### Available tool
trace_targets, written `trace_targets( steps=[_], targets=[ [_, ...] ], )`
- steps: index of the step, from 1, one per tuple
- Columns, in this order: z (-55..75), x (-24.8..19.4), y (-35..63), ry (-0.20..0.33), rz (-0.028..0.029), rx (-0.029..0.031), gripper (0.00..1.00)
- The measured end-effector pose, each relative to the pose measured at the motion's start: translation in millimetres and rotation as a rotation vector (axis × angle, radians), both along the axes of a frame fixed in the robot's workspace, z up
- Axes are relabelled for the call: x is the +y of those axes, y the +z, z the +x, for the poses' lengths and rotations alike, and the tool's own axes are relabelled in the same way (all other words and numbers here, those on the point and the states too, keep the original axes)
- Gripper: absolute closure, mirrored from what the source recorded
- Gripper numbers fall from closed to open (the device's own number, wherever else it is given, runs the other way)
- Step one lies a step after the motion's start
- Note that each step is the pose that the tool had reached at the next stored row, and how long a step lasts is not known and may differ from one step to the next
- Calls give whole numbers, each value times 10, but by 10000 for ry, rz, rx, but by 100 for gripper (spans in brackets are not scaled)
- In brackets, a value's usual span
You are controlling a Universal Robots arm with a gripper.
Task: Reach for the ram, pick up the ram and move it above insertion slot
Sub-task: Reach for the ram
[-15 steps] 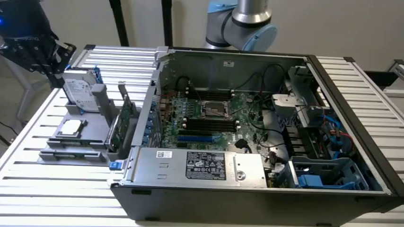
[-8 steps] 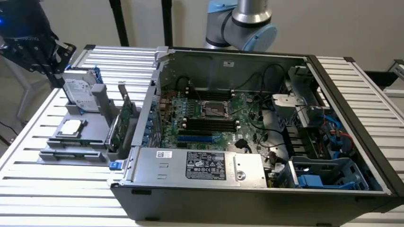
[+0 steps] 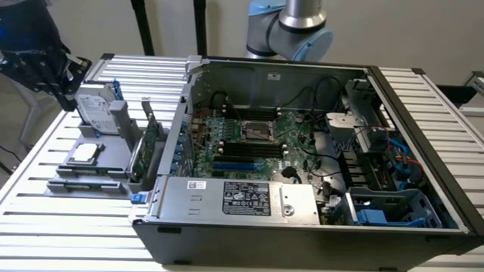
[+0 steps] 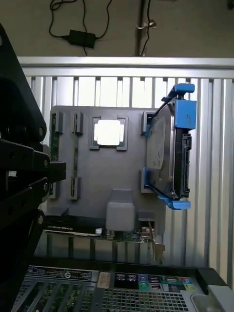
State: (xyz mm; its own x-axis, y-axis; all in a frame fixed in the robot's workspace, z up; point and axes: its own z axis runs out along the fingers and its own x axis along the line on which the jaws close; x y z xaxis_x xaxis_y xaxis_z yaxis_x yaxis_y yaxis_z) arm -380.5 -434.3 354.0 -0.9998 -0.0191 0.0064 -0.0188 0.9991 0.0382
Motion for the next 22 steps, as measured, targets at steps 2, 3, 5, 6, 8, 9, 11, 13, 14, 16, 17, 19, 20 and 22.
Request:
trace_targets(
  steps=[2,3,5,6,8,9,11,13,14,16,17,19,20,22],
  targets=[
    [10,-74,0,1,1,7,89],
    [14,-115,-1,2,1,10,89],
    [19,-194,0,0,1,16,89],
    [21,-235,0,0,0,20,89],
    [26,-314,-1,2,1,24,89],
    [28,-351,0,1,1,30,89],
    [28,-367,-1,0,1,37,89],
    [28,-367,-1,0,1,37,89],
    [28,-367,-1,0,1,37,89],
    [34,-368,0,75,0,38,89],
    [36,-368,0,211,0,38,89],
    [35,-368,-2,585,0,37,89],
    [35,-368,-4,763,0,36,89],
    [36,-368,-5,1129,-2,37,89]
  ],
)
